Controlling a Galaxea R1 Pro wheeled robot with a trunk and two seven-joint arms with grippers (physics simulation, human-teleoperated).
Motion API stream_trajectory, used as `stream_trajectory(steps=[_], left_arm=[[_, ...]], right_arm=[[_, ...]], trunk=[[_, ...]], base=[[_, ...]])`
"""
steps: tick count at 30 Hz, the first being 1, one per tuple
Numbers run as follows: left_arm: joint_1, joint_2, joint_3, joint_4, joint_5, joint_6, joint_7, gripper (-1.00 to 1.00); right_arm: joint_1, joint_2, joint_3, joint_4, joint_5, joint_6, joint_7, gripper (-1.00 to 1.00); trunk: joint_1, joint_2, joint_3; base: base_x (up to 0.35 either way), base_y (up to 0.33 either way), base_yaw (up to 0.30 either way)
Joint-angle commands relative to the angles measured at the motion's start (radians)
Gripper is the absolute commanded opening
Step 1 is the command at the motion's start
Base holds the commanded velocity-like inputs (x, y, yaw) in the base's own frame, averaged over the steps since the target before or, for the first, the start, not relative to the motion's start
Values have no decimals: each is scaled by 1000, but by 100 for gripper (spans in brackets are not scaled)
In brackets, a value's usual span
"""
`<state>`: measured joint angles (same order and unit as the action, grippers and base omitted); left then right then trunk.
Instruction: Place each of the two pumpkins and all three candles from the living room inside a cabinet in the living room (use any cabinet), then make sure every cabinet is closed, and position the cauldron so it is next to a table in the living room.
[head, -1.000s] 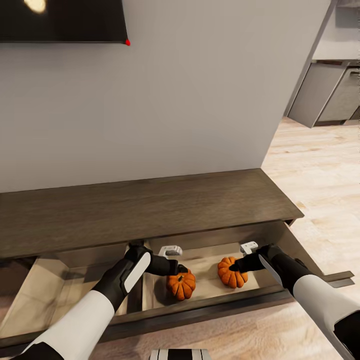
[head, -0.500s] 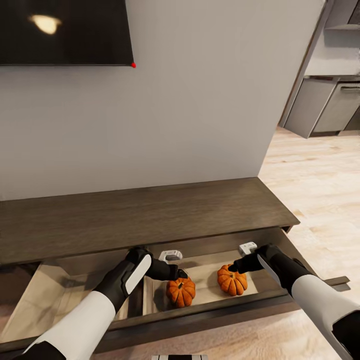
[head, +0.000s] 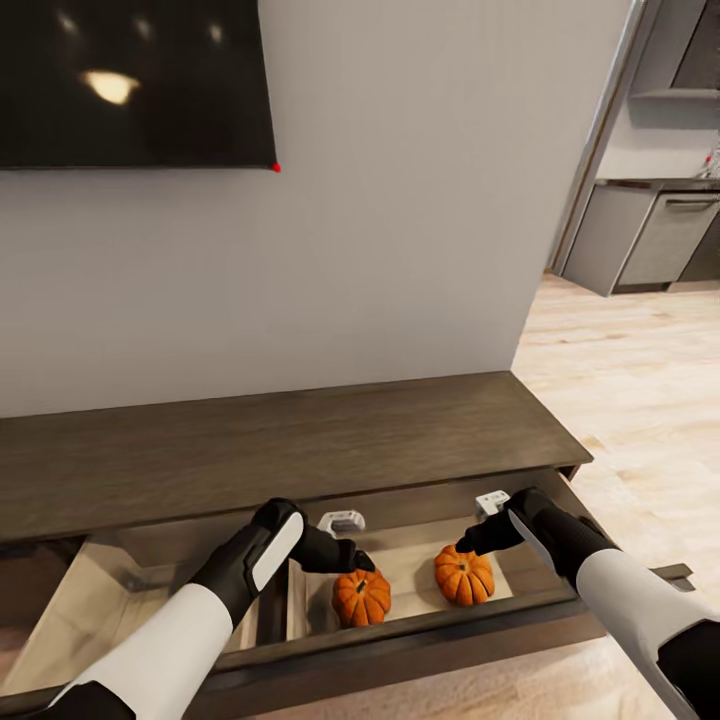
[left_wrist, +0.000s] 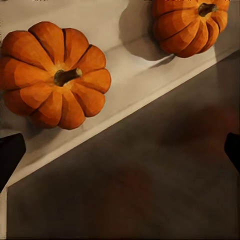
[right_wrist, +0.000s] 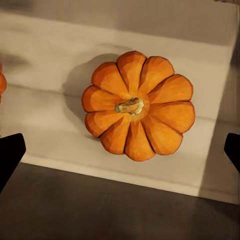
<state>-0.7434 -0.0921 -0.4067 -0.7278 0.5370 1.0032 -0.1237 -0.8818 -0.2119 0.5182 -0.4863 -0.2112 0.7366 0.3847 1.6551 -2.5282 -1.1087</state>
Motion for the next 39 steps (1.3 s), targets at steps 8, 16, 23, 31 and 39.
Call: stream_trajectory(steps=[8,16,23,31,39], left_arm=[[-1,0,0,10,-9,7,-12,100],[-1,0,1,22,-8,9,-14,100],[-1,0,2,39,-5,11,-22,100],[-2,2,2,80,44,23,-36,100],[-4,5,3,106,48,26,-119,100]], right_arm=[[-3,-1,7,-2,-10,51,-4,100],[-3,1,6,-3,-10,62,-3,100],[-6,11,7,-3,-8,111,-4,100],[-14,14,6,-21,-10,210,-2,100],[-16,14,6,-43,-12,245,6,100]], trunk=[[-4,2,30],[-7,3,61],[-10,5,88],[-14,7,119],[-18,9,150]], base=[[0,0,0],[0,0,0],[0,0,0],[0,0,0],[0,0,0]])
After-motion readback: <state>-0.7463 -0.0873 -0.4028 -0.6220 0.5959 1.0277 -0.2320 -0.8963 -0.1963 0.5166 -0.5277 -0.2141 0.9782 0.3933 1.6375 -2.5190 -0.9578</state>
